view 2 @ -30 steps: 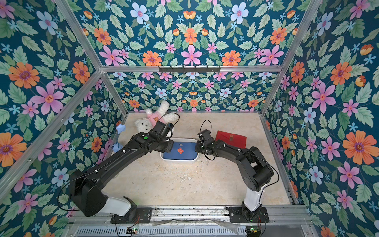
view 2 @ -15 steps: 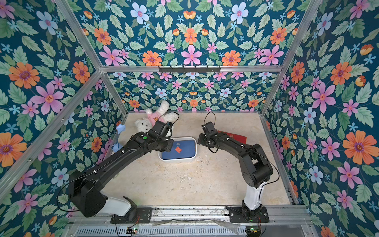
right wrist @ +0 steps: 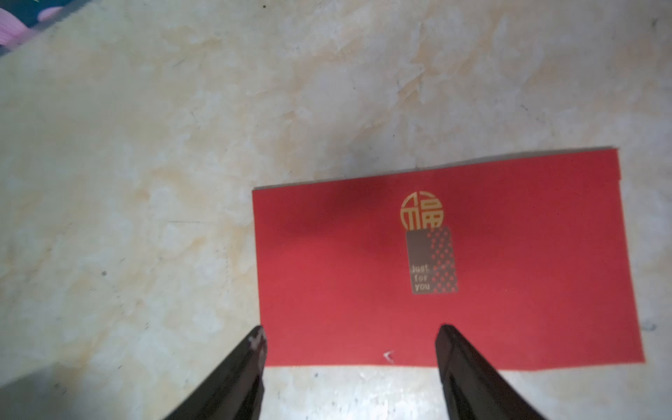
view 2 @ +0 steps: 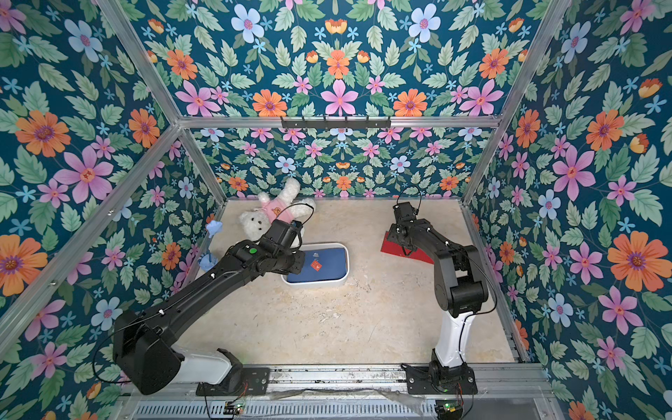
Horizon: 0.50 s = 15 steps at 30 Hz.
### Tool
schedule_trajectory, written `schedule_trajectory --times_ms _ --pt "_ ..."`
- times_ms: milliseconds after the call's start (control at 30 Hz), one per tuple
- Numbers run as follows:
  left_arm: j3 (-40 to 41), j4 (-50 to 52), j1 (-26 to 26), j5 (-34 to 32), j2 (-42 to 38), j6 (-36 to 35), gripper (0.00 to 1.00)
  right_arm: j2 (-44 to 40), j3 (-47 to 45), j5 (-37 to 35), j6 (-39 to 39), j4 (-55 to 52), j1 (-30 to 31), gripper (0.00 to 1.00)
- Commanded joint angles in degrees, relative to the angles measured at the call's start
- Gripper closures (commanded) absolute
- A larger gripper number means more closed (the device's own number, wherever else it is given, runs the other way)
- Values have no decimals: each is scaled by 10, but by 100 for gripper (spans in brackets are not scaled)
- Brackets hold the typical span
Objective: Put the sealed envelopes into the storage box
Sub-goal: Move the envelope to the center of the board.
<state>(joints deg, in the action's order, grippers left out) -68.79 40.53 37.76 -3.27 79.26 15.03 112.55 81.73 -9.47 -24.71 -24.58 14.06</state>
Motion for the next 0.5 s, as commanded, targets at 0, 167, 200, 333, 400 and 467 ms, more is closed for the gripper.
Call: schedule_trajectory --times_ms 0,167,200,333,400,467 --pt "7 -9 12 12 -9 26 61 34 37 -24 44 -57 0 24" --pt "22 -15 40 16 -20 47 62 66 62 -23 61 -85 1 24" --pt "23 -12 50 13 -19 52 63 69 61 -22 65 -87 2 25" --pt "26 -4 90 -7 -18 74 63 78 45 -14 76 -91 9 26" --pt "32 -5 104 -12 -18 87 63 76 29 -5 78 -84 14 27" --pt "37 -9 113 -15 -21 97 64 75 12 8 80 -76 21 28"
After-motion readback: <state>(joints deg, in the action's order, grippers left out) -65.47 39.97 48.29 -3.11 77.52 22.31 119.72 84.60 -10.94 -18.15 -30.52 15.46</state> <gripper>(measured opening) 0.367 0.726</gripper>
